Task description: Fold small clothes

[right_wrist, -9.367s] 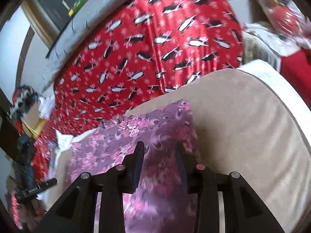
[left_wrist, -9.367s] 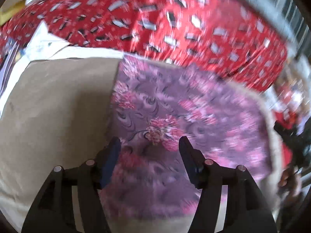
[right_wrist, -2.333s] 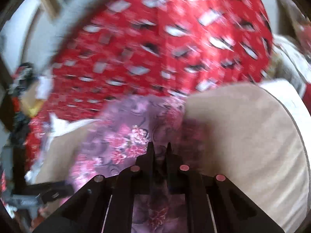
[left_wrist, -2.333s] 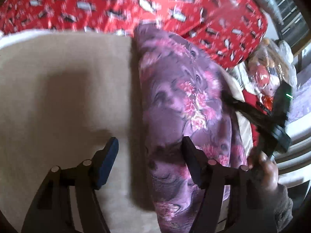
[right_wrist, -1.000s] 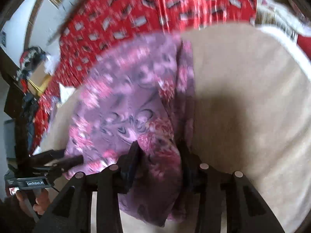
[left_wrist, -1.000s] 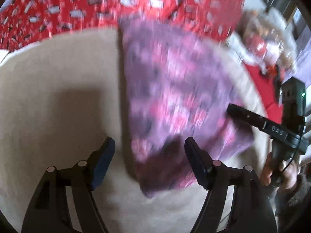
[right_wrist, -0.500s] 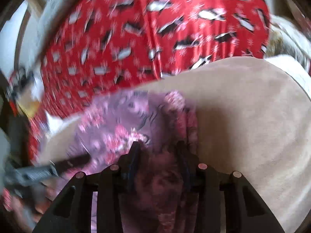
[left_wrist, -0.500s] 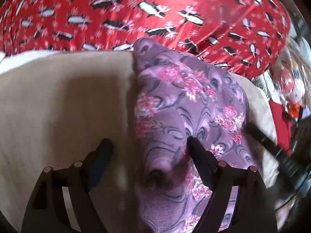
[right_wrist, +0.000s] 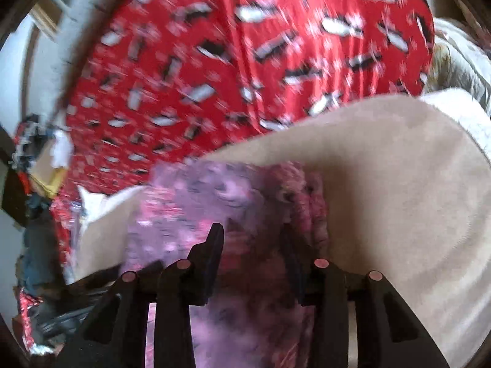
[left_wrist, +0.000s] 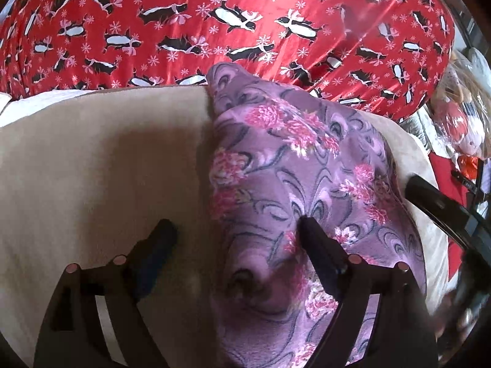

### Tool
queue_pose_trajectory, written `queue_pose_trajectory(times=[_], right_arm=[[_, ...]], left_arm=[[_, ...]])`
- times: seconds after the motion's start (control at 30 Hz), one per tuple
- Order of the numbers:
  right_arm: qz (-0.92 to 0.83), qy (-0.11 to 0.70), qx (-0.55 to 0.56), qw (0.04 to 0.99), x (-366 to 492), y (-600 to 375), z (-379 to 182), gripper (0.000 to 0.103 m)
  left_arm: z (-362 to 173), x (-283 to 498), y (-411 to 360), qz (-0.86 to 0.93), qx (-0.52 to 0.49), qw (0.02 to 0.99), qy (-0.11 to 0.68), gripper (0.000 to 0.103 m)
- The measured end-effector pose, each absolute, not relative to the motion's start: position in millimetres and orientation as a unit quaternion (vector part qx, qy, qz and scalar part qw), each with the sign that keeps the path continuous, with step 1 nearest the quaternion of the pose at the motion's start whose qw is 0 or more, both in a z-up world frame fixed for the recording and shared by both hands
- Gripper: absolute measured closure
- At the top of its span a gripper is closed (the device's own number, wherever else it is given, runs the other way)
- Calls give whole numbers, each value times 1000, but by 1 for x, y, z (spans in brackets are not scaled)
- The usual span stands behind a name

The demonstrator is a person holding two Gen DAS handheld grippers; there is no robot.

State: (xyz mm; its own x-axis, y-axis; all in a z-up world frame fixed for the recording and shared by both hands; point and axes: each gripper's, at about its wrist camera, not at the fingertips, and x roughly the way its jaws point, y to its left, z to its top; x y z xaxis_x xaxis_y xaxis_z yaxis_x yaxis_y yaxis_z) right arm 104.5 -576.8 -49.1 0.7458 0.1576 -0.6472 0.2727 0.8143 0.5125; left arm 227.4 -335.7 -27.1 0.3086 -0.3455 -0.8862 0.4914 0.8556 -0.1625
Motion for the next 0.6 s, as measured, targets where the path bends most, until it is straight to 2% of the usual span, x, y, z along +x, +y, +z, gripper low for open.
queue_pose_trajectory(times=[0.07, 0.1, 0.13, 0.2, 0.4, 0.53, 0.6], right_arm=[[-17, 338, 292, 895, 91, -567, -42, 61], [-11, 337, 283, 898, 84, -561, -41, 54], [-15, 353, 263, 898, 82, -554, -47, 52], [-33, 393, 217, 893, 83, -545, -60, 52], [14, 336, 213, 917, 46, -525, -32, 51], [4, 390, 91, 916, 42, -497, -59, 47], [5, 399, 101, 911, 41, -498, -50, 46]], left_arm=[[-27, 227, -335, -258, 71, 806, 527, 17], [-27, 227, -336, -255, 71, 806, 529, 17], [-27, 227, -336, -253, 71, 806, 531, 17], [-25, 224, -335, -249, 74, 805, 534, 17], [1, 182, -295, -288, 44, 803, 520, 18], [-11, 152, -268, -297, 28, 785, 543, 18], [-13, 141, -261, -306, 27, 781, 544, 18]])
